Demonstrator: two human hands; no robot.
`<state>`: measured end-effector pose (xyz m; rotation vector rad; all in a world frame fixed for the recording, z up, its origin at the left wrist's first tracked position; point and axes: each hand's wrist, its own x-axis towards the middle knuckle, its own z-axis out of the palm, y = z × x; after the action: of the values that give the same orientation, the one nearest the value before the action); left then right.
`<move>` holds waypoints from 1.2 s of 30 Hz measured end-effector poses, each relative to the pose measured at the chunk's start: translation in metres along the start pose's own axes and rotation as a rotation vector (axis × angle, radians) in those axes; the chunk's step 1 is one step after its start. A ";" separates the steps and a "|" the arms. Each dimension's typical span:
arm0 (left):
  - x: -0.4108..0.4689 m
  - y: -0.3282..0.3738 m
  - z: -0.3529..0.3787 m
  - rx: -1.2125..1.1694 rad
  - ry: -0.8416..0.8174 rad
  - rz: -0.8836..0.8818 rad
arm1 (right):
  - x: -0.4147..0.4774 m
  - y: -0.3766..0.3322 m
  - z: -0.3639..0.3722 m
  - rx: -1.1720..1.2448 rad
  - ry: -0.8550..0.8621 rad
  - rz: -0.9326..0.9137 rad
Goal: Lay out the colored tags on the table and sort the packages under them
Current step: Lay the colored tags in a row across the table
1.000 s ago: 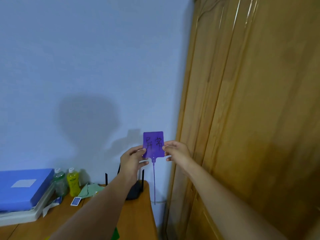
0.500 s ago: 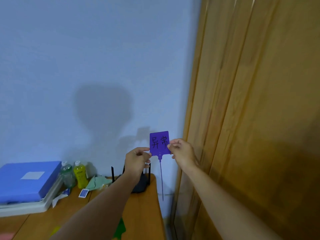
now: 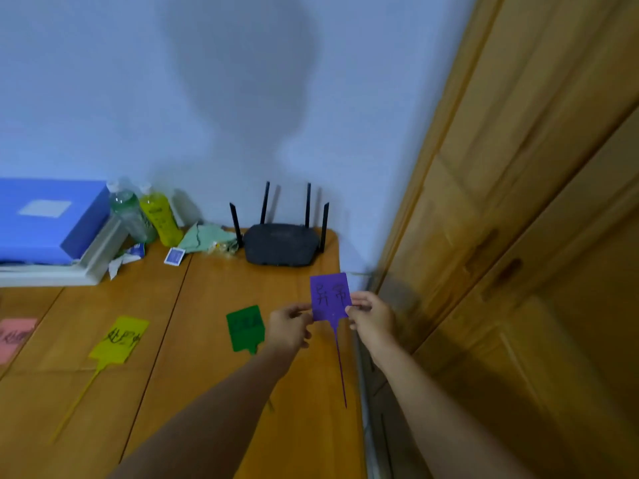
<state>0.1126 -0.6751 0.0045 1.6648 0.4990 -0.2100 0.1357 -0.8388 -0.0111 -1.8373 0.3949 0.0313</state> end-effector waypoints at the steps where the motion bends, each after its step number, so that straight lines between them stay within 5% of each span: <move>1: 0.006 -0.017 0.000 0.016 -0.010 -0.020 | 0.002 0.019 0.008 -0.010 0.002 0.024; 7: 0.035 -0.089 0.013 0.150 -0.082 -0.009 | 0.012 0.097 0.042 -0.057 0.046 0.095; 15: 0.048 -0.119 0.021 0.679 0.025 0.193 | 0.018 0.117 0.054 -0.286 0.073 0.087; 21: 0.019 -0.104 -0.026 1.167 0.089 0.098 | 0.007 0.099 0.037 -0.341 0.060 0.139; 29: -0.001 -0.135 -0.075 1.152 0.068 -0.113 | -0.003 0.085 0.004 -0.256 0.001 0.091; 36: -0.012 -0.124 -0.050 0.985 0.161 -0.071 | -0.026 0.103 -0.009 -0.247 -0.021 0.080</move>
<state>0.0401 -0.6187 -0.0934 2.6394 0.6240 -0.4187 0.0806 -0.8658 -0.0982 -2.0620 0.4661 0.1607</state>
